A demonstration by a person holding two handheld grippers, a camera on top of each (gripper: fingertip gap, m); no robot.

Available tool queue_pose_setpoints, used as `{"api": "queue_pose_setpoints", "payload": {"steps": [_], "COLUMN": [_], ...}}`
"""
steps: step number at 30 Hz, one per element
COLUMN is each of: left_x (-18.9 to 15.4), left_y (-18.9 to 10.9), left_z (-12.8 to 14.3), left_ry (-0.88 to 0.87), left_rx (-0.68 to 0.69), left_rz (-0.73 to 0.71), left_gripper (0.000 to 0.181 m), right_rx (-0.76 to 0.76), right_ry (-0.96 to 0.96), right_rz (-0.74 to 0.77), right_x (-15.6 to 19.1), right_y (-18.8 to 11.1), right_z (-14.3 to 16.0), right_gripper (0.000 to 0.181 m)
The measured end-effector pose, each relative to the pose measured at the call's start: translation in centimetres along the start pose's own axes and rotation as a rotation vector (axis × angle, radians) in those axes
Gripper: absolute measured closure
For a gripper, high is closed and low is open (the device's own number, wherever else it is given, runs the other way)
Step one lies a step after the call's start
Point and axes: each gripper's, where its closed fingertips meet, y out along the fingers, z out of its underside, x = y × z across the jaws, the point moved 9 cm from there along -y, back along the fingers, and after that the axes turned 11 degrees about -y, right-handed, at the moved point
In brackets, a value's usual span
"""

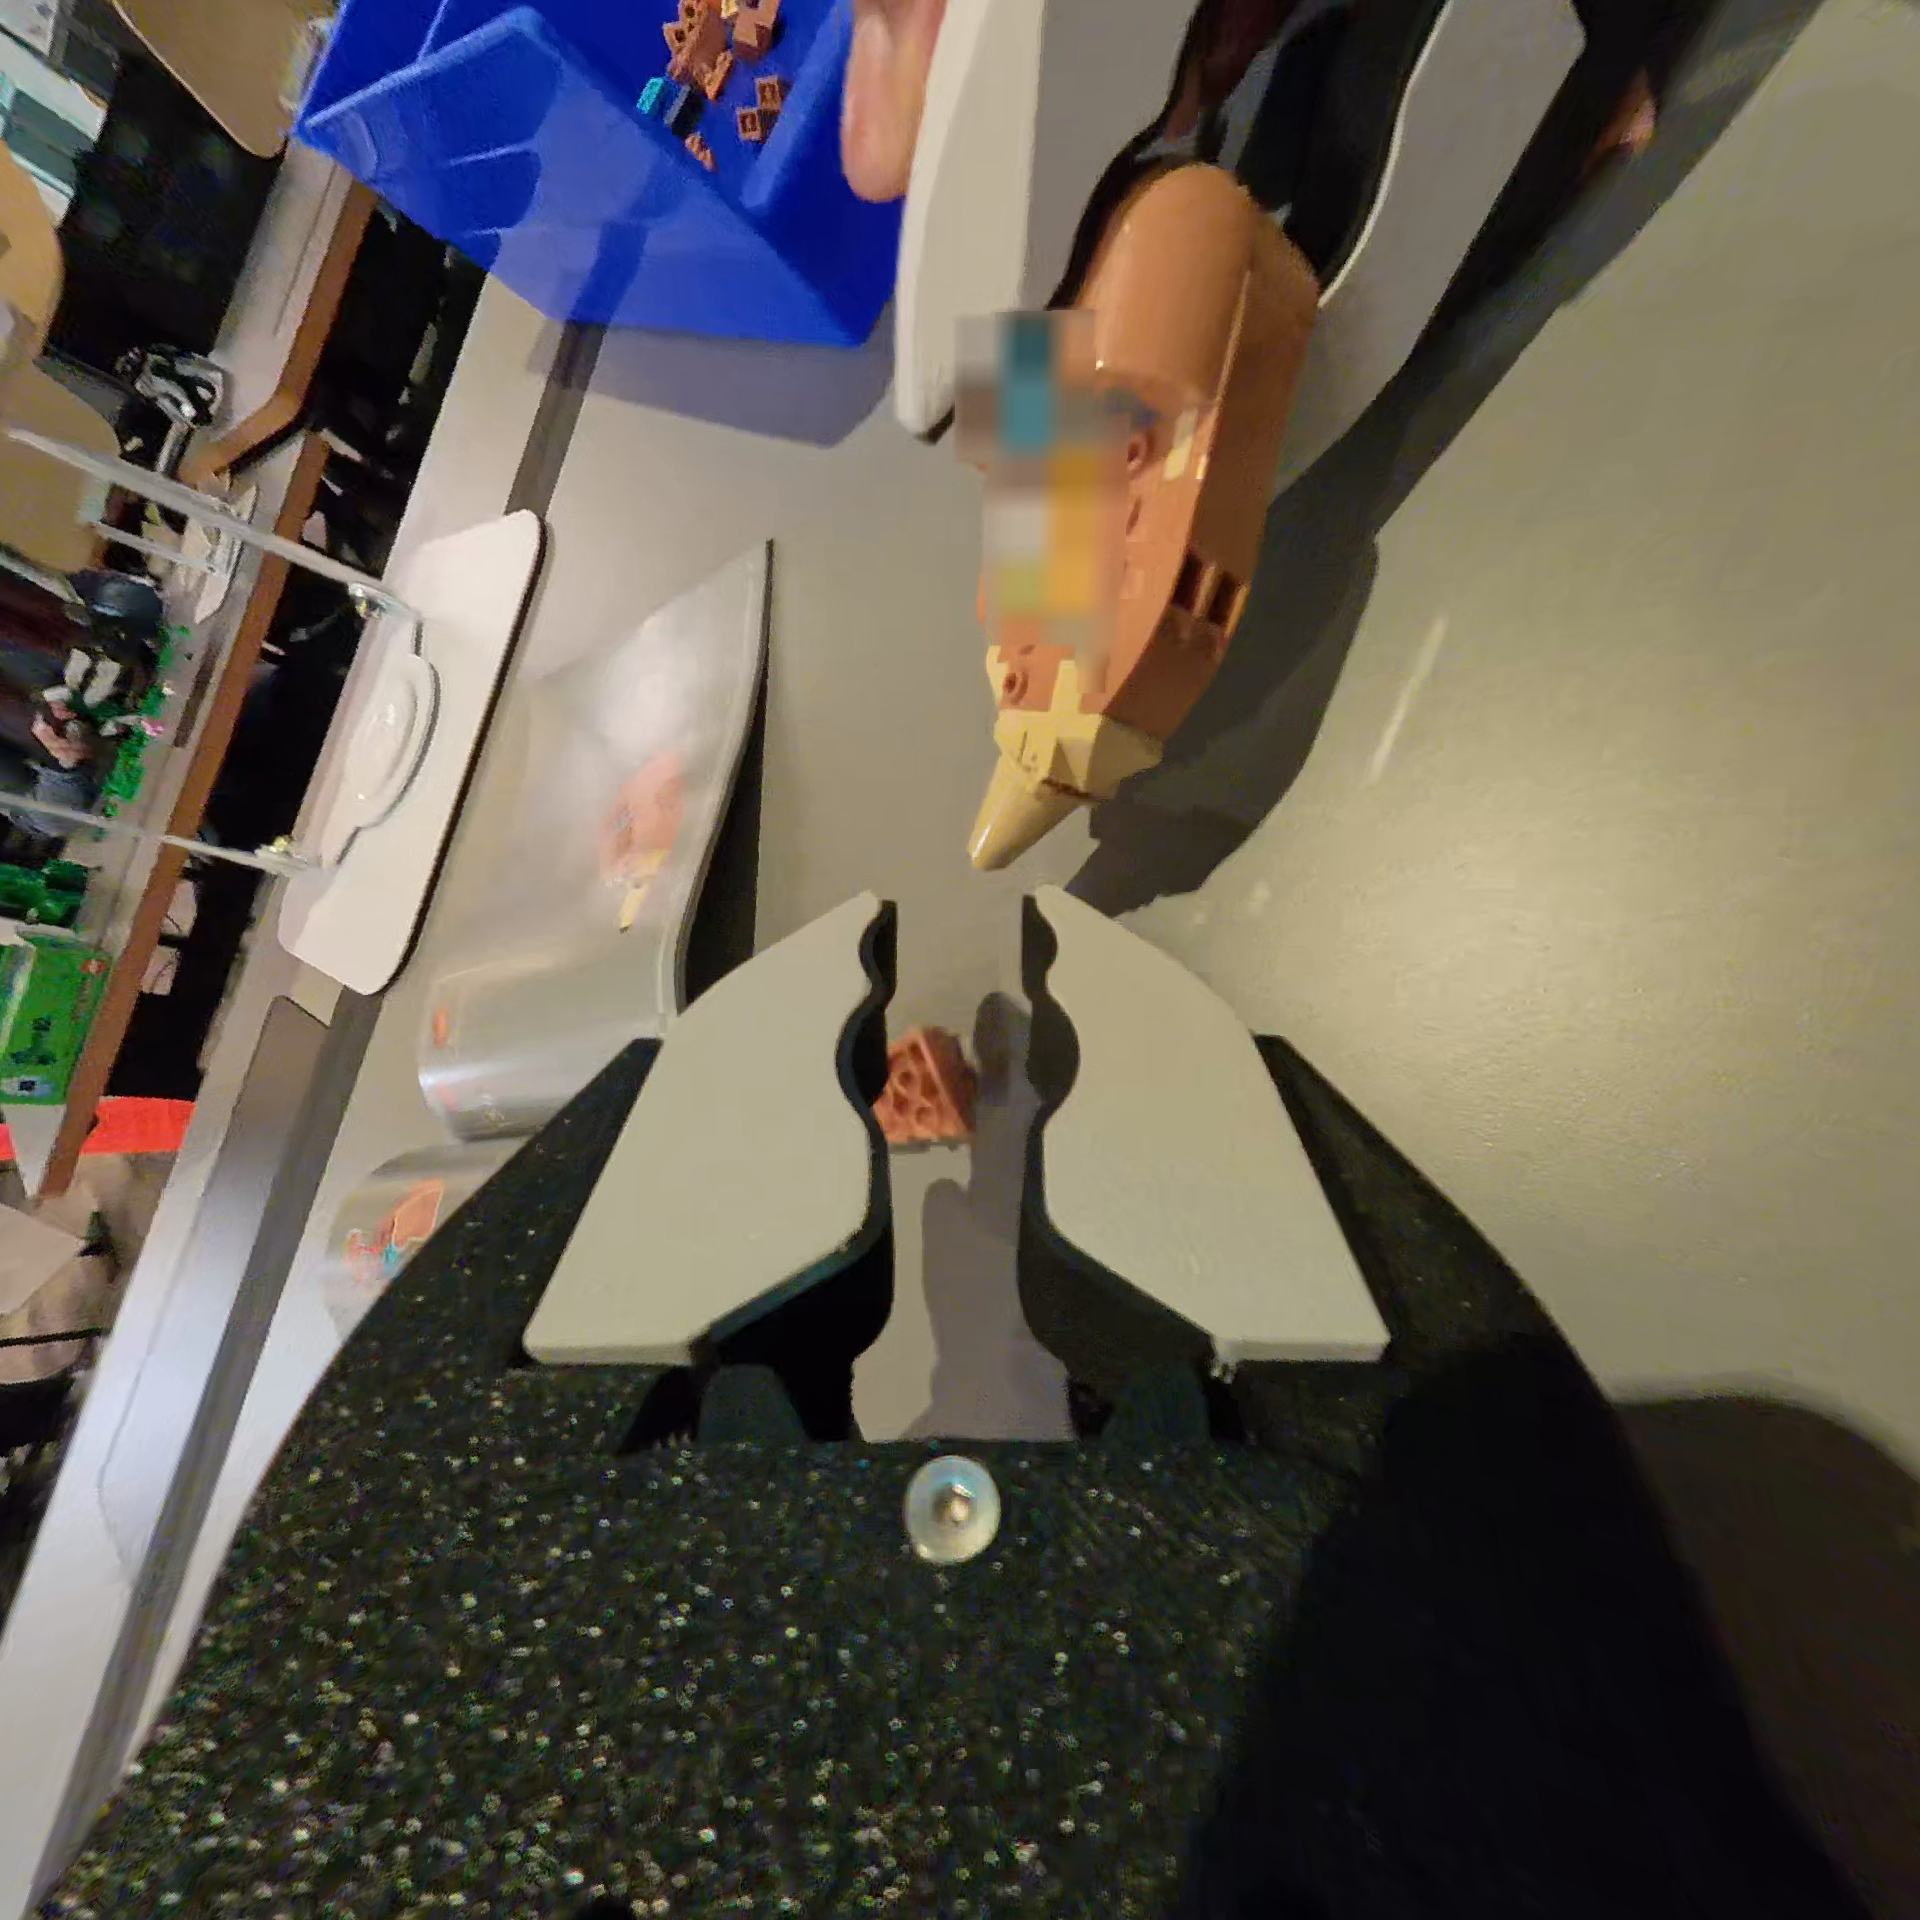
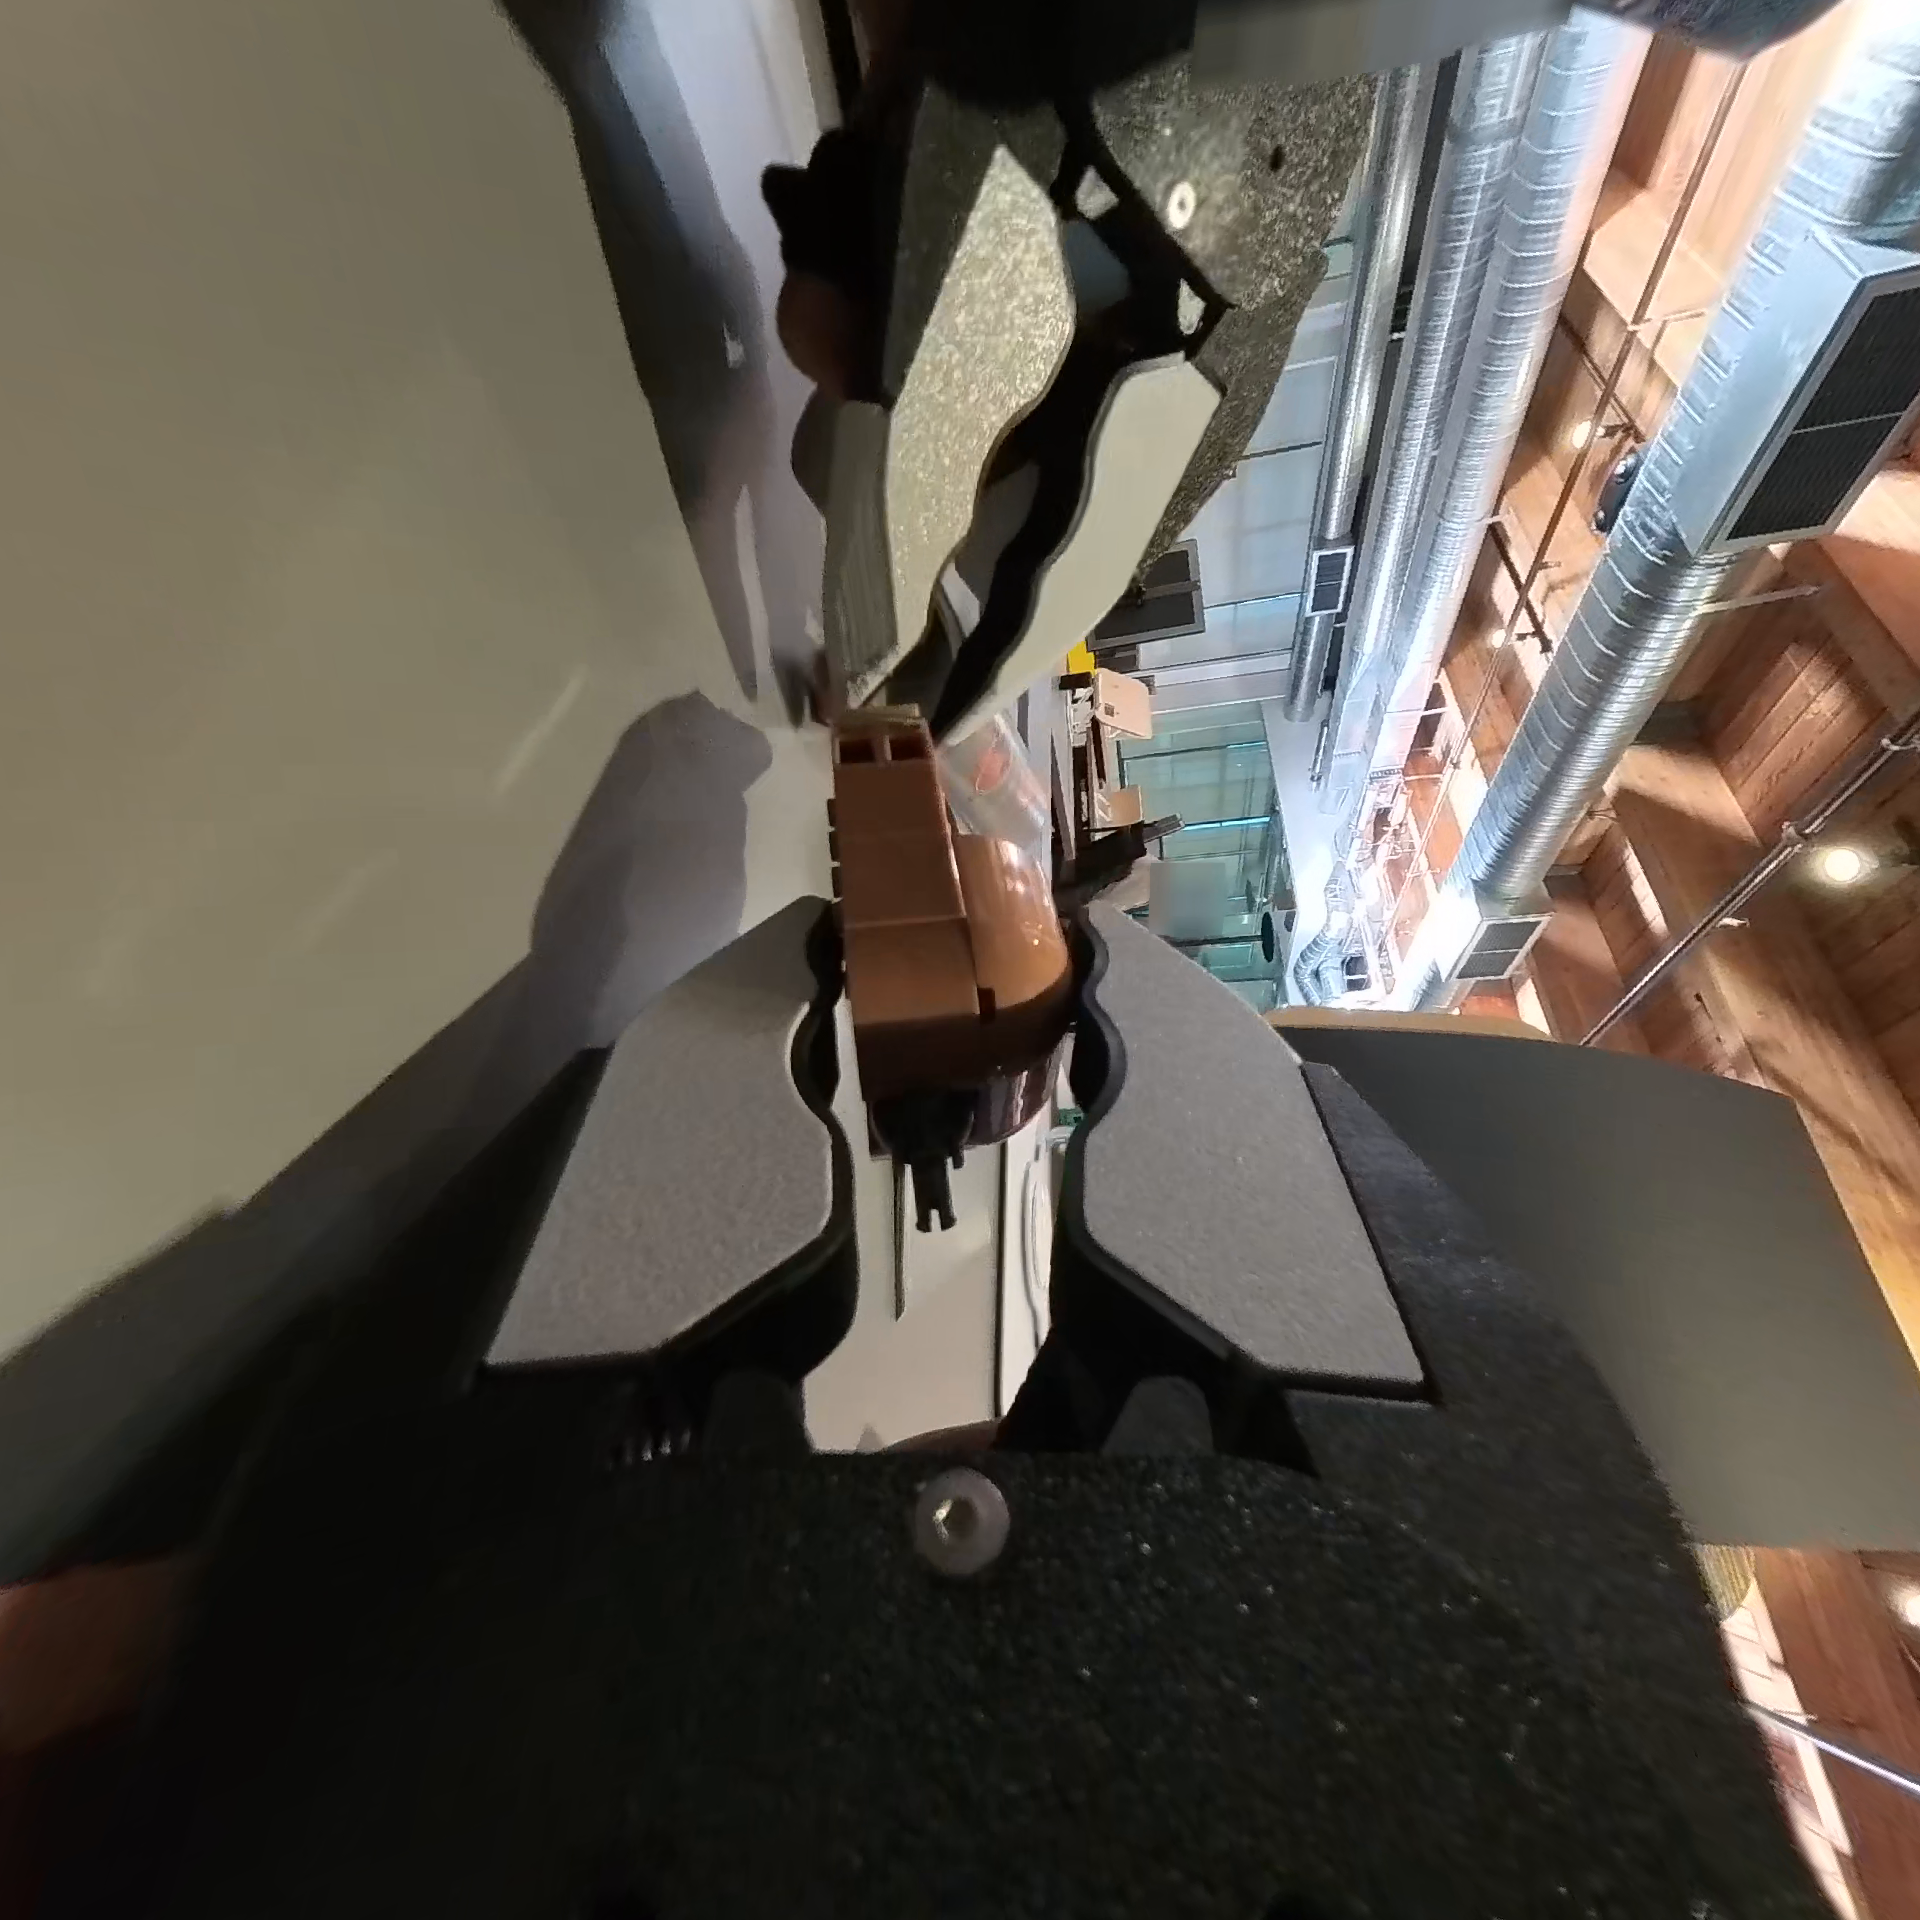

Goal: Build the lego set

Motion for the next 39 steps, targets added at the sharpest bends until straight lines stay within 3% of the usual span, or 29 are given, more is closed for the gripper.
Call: {"api": "queue_pose_setpoints", "payload": {"steps": [5, 11, 13, 17, 21, 26, 34, 39], "left_x": [1.6, 3.7, 3.8, 5.2, 6.9, 7.1, 7.2, 7.1], "left_y": [-1.0, -1.8, -1.7, -1.4, -0.9, 1.2, 2.6, 2.0], "left_z": [0.8, 3.0, 2.9, 2.4, 1.5, 0.9, 1.1, 1.1], "left_ry": [-0.117, -0.197, -0.201, -0.007, 0.155, 0.258, 0.269, 0.259], "left_rx": [0.089, 0.241, 0.236, 0.231, 0.200, 0.315, 0.468, 0.456], "left_rz": [0.100, 0.131, 0.148, 0.212, 0.422, 0.632, 0.751, 0.669], "left_gripper": [0.149, 0.149, 0.149, 0.149, 0.149, 0.152, 0.157, 0.167], "right_rx": [0.000, 0.000, -0.001, 0.000, 0.001, 0.000, -0.006, -0.006], "right_ry": [0.008, 0.013, 0.013, 0.012, 0.007, 0.008, 0.008, 0.007], "right_rz": [-0.004, -0.002, -0.002, -0.001, -0.002, -0.002, -0.004, -0.003], "right_x": [0.0, 0.0, 0.0, 0.0, 0.0, 0.0, 0.0, -0.1], "right_y": [0.0, 0.0, 0.0, 0.0, 0.0, 0.0, 0.0, 0.0], "right_z": [0.1, 0.2, 0.2, 0.1, 0.1, 0.1, 0.1, 0.1], "right_gripper": [0.140, 0.140, 0.140, 0.140, 0.140, 0.140, 0.140, 0.140]}}
